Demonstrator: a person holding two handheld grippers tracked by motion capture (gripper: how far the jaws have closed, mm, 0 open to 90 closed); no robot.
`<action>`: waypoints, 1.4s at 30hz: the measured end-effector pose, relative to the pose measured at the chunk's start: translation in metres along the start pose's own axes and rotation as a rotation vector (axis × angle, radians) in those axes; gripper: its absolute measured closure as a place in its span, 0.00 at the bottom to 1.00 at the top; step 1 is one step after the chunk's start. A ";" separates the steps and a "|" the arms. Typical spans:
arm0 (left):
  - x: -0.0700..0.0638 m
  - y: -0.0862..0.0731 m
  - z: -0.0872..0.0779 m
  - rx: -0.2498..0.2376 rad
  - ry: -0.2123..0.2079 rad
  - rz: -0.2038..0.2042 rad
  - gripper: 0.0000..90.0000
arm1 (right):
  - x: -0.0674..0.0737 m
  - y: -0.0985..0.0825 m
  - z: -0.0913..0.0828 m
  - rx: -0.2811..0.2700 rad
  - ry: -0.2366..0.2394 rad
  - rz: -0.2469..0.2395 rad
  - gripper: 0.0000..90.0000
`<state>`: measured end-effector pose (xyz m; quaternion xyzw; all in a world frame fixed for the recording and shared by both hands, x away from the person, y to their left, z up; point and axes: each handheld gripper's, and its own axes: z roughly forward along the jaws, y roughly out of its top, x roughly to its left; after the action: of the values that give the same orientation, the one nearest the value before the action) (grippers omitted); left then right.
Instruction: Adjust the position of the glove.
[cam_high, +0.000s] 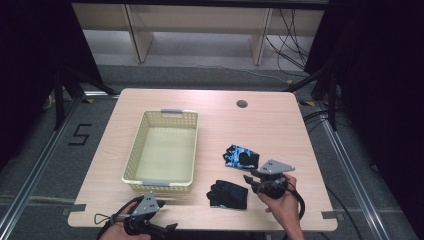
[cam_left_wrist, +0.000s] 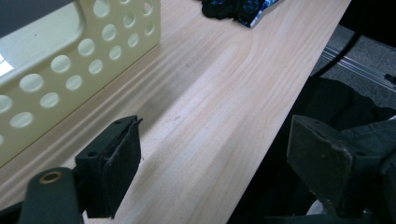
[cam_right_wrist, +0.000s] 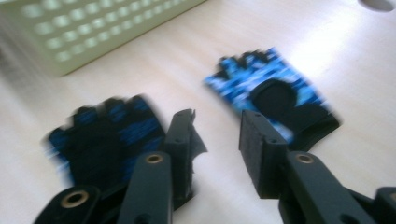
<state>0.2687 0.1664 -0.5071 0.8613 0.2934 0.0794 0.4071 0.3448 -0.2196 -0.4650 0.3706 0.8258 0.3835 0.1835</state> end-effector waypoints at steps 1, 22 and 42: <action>0.001 0.000 -0.001 0.009 -0.001 0.009 0.19 | -0.006 0.003 0.005 0.001 0.003 -0.003 0.71; -0.002 -0.001 0.001 -0.003 -0.012 -0.026 0.19 | -0.039 0.017 0.066 0.124 0.040 -0.062 0.69; -0.001 0.000 0.000 0.005 -0.012 0.006 0.19 | -0.050 0.023 0.064 0.076 0.054 -0.171 0.97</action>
<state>0.2676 0.1655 -0.5070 0.8636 0.2887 0.0750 0.4066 0.4265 -0.2152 -0.4873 0.2952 0.8729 0.3446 0.1791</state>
